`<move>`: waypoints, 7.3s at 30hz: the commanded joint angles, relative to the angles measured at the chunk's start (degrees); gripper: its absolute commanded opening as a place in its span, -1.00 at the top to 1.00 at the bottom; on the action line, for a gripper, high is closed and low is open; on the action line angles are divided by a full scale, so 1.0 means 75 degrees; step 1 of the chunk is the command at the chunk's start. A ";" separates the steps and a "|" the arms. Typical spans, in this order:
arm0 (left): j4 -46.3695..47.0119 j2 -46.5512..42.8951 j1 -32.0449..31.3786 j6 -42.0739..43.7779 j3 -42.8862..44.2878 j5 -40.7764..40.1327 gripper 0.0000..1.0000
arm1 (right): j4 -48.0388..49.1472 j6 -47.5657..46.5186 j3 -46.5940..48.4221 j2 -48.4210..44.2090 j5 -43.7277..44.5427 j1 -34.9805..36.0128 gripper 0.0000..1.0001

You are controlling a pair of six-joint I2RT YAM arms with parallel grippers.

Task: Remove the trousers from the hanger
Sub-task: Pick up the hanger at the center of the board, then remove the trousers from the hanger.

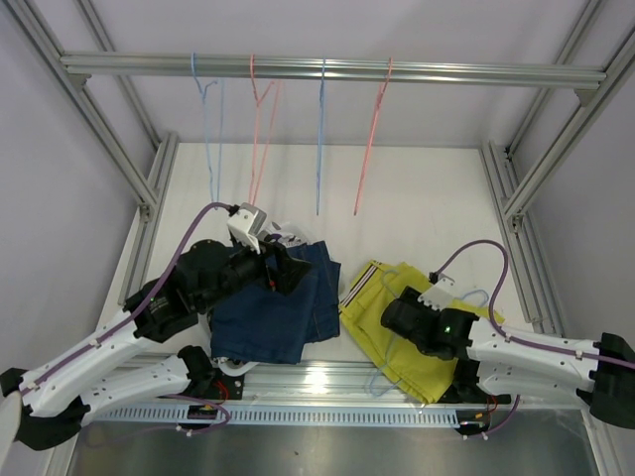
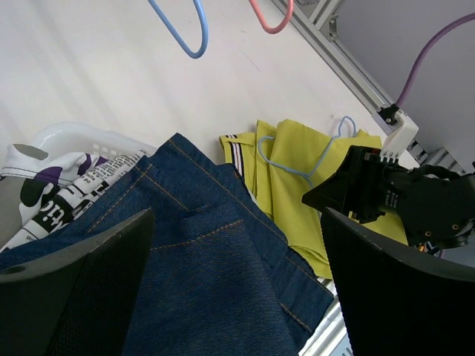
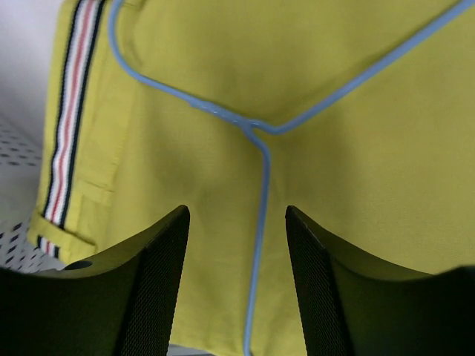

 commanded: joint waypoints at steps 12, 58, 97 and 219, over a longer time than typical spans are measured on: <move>0.0022 -0.0027 0.0060 0.0267 0.0089 -0.0184 -0.96 | 0.2885 0.0578 -0.1504 -0.0052 0.0265 -0.0072 0.12; -0.0025 -0.0003 0.0271 0.0278 0.0136 -0.0150 -0.97 | 0.1139 -0.3944 0.4038 -0.1330 0.3406 0.1334 1.00; 0.0173 -0.0062 0.0306 -0.0491 -0.0098 0.0657 -0.98 | 0.5453 -0.6430 0.3606 -0.1763 0.0312 0.0385 1.00; 0.5286 0.1932 -0.0807 -0.3439 -0.0077 0.3074 0.99 | 0.5231 -0.4673 0.1708 -0.2629 0.0053 0.0373 1.00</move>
